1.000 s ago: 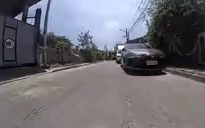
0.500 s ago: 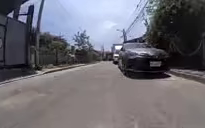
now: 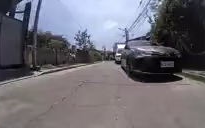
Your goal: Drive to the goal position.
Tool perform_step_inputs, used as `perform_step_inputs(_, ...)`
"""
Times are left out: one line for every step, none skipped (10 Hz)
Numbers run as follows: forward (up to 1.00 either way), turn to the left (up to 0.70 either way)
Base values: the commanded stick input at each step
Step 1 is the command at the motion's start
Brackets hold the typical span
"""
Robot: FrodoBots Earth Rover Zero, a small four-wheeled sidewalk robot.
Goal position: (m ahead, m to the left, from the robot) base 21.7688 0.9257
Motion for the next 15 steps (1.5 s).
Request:
perform_step_inputs(1.0, -0.16)
perform_step_inputs(1.0, -0.37)
perform_step_inputs(1.0, -0.26)
perform_step_inputs(1.0, -0.05)
perform_step_inputs(1.0, 0.0)
perform_step_inputs(1.0, 0.0)
perform_step_inputs(1.0, 0.0)
perform_step_inputs(1.0, 0.0)
perform_step_inputs(1.0, 0.0)
perform_step_inputs(1.0, 0.0)
perform_step_inputs(1.0, 0.0)
perform_step_inputs(1.0, 0.0)
perform_step_inputs(1.0, 0.0)
perform_step_inputs(1.0, 0.0)
perform_step_inputs(1.0, 0.0)
